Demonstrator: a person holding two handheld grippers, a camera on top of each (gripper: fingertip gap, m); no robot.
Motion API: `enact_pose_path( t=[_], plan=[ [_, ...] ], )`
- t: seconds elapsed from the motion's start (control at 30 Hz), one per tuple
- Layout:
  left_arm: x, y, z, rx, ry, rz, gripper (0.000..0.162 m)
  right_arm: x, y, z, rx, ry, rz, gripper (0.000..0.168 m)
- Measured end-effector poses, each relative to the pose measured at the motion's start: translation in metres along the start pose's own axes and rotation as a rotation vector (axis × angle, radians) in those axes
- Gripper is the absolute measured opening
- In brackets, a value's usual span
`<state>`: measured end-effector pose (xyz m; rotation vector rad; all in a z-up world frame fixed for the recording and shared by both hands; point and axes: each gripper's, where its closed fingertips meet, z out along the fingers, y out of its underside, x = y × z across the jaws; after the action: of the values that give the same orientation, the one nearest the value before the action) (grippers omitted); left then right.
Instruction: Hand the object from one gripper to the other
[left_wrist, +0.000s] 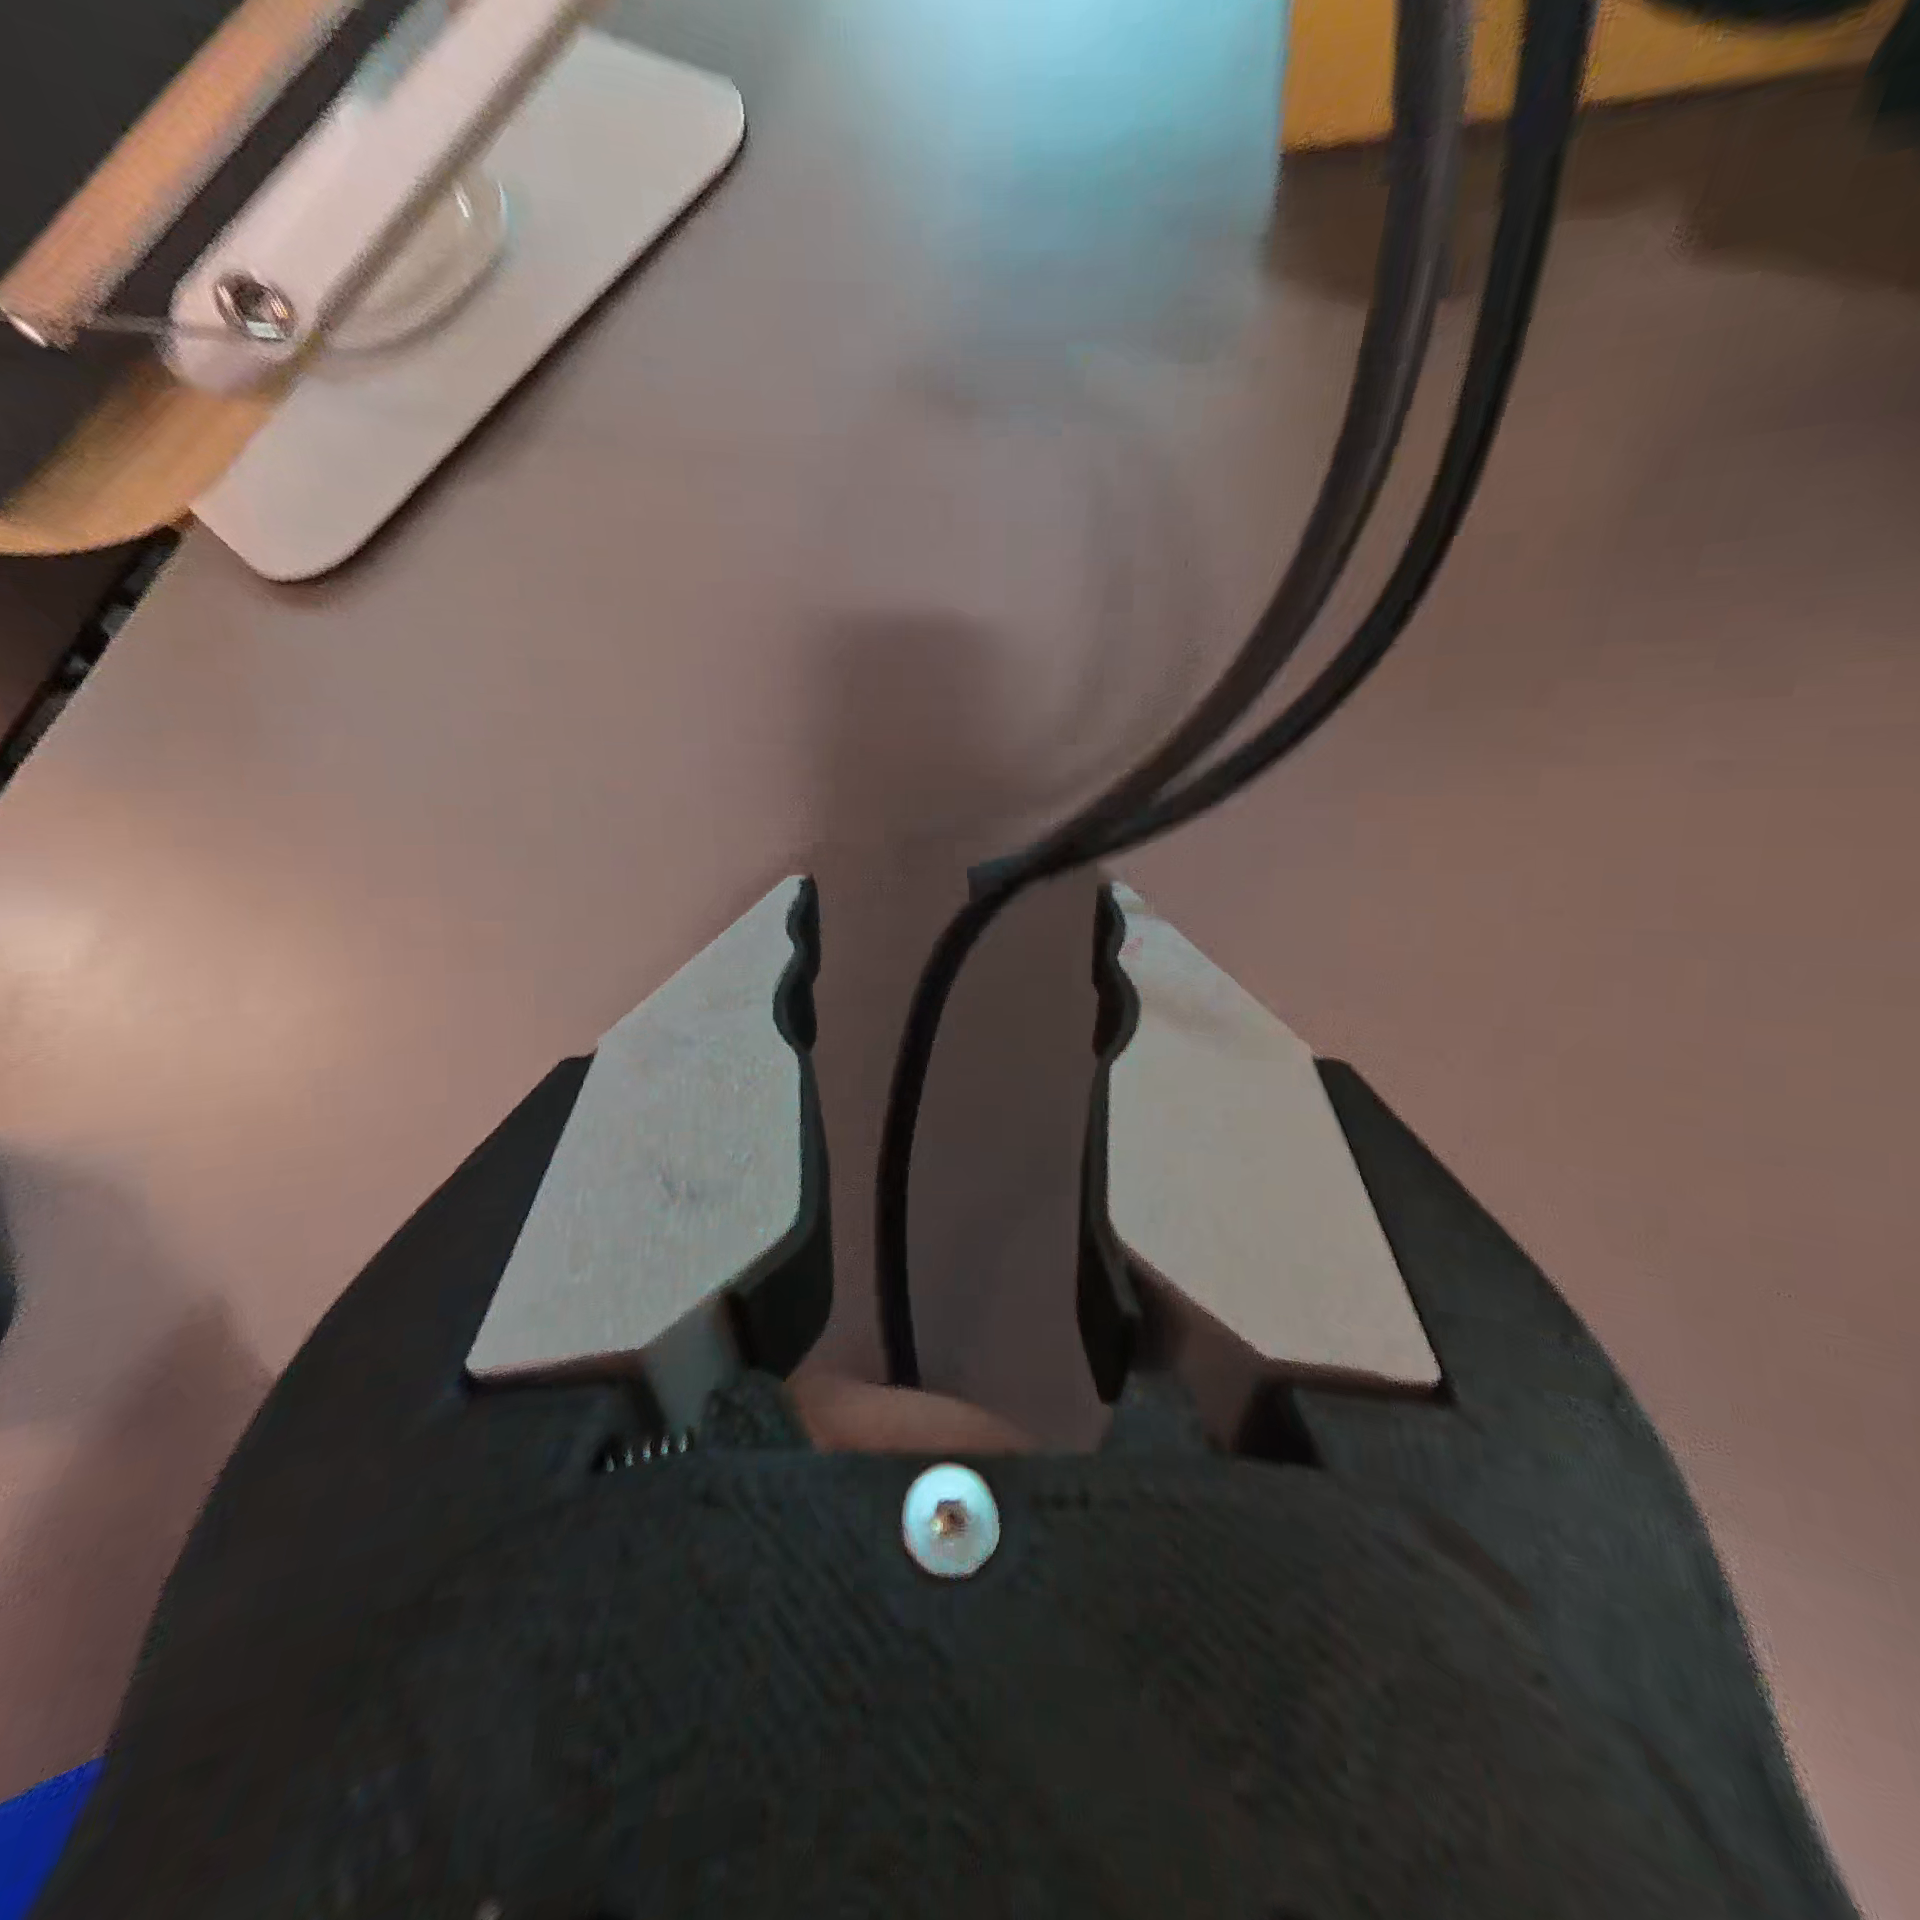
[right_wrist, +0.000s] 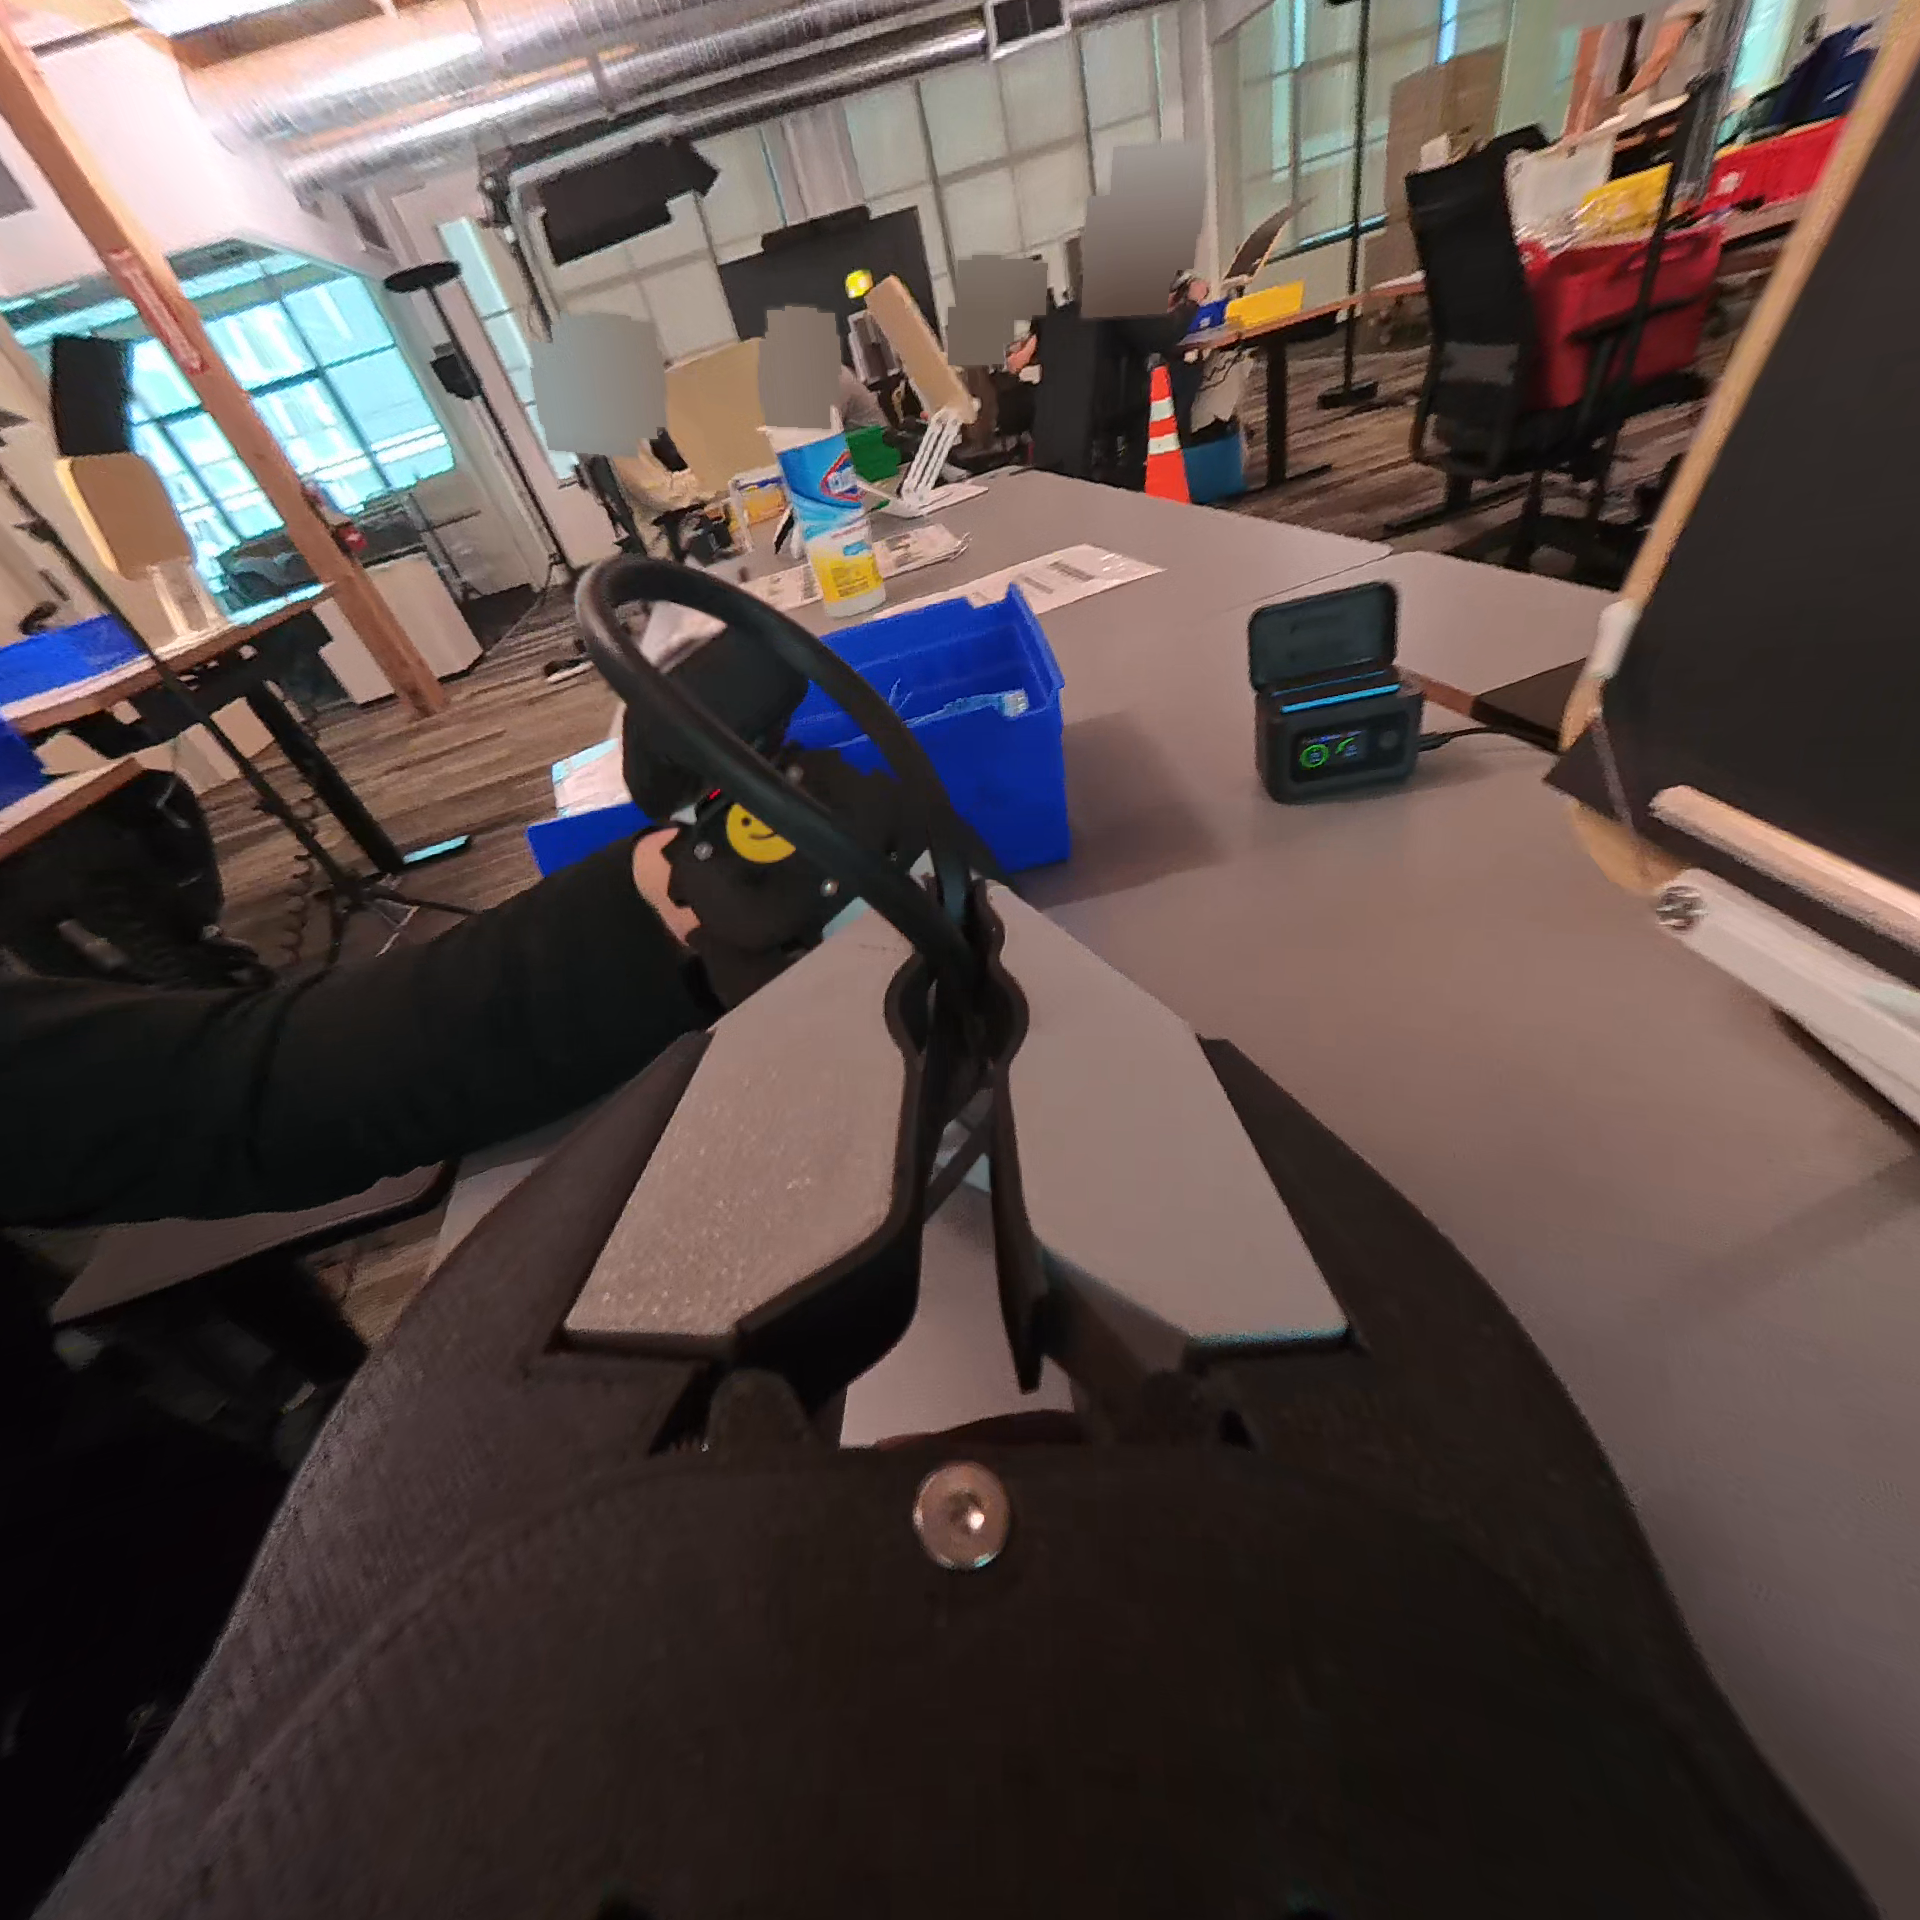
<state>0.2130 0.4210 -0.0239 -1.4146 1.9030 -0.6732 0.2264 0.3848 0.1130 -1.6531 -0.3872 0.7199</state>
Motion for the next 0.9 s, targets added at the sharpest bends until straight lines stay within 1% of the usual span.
enact_pose_path(
  t=[0.1, 0.13, 0.23, 0.27, 0.3, 0.33, 0.4, 0.43, 0.47, 0.5, 0.63, 0.67, 0.7, 0.8, 0.9],
  plan=[
    [-0.005, 0.01, 0.0, -0.046, -0.011, -0.016, 0.046, 0.009, -0.014, -0.014, 0.066, 0.051, -0.004, 0.002],
    [-0.008, 0.011, -0.001, -0.049, -0.022, -0.017, 0.041, 0.012, -0.02, -0.02, 0.098, 0.064, 0.0, 0.002],
    [-0.016, 0.013, -0.004, -0.041, -0.046, -0.044, 0.017, 0.016, -0.034, -0.035, 0.177, 0.086, 0.006, 0.002],
    [-0.018, 0.013, -0.004, -0.035, -0.046, -0.067, 0.006, 0.016, -0.036, -0.038, 0.187, 0.085, 0.008, 0.002],
    [-0.016, 0.013, -0.002, -0.029, -0.024, -0.085, 0.005, 0.015, -0.037, -0.039, 0.19, 0.079, 0.01, 0.002],
    [-0.011, 0.016, 0.001, -0.038, 0.01, -0.095, 0.012, 0.014, -0.037, -0.04, 0.194, 0.077, 0.009, 0.002],
    [-0.009, 0.026, 0.006, -0.099, 0.015, -0.098, 0.039, 0.012, -0.038, -0.039, 0.196, 0.074, 0.001, 0.002],
    [-0.011, 0.027, 0.007, -0.104, 0.003, -0.097, 0.038, 0.011, -0.038, -0.038, 0.192, 0.072, -0.004, 0.002],
    [-0.009, 0.025, 0.007, -0.091, 0.012, -0.102, 0.019, 0.011, -0.037, -0.038, 0.189, 0.075, -0.009, 0.002],
    [-0.008, 0.024, 0.008, -0.087, 0.016, -0.106, 0.007, 0.011, -0.037, -0.037, 0.186, 0.078, -0.013, 0.002],
    [-0.003, 0.021, 0.014, -0.065, 0.022, -0.087, 0.01, 0.01, -0.04, -0.04, 0.206, 0.07, -0.007, 0.002],
    [-0.002, 0.021, 0.015, -0.067, 0.027, -0.082, 0.006, 0.009, -0.043, -0.042, 0.223, 0.061, -0.004, 0.002],
    [-0.003, 0.021, 0.015, -0.076, 0.017, -0.083, 0.004, 0.007, -0.046, -0.045, 0.242, 0.052, 0.001, 0.002],
    [-0.018, 0.023, 0.017, -0.096, -0.08, -0.067, 0.003, 0.008, -0.049, -0.049, 0.254, 0.057, 0.0, 0.001],
    [-0.018, 0.011, 0.015, -0.035, -0.071, -0.085, 0.003, 0.008, -0.045, -0.047, 0.228, 0.062, -0.012, 0.002]
  ],
)
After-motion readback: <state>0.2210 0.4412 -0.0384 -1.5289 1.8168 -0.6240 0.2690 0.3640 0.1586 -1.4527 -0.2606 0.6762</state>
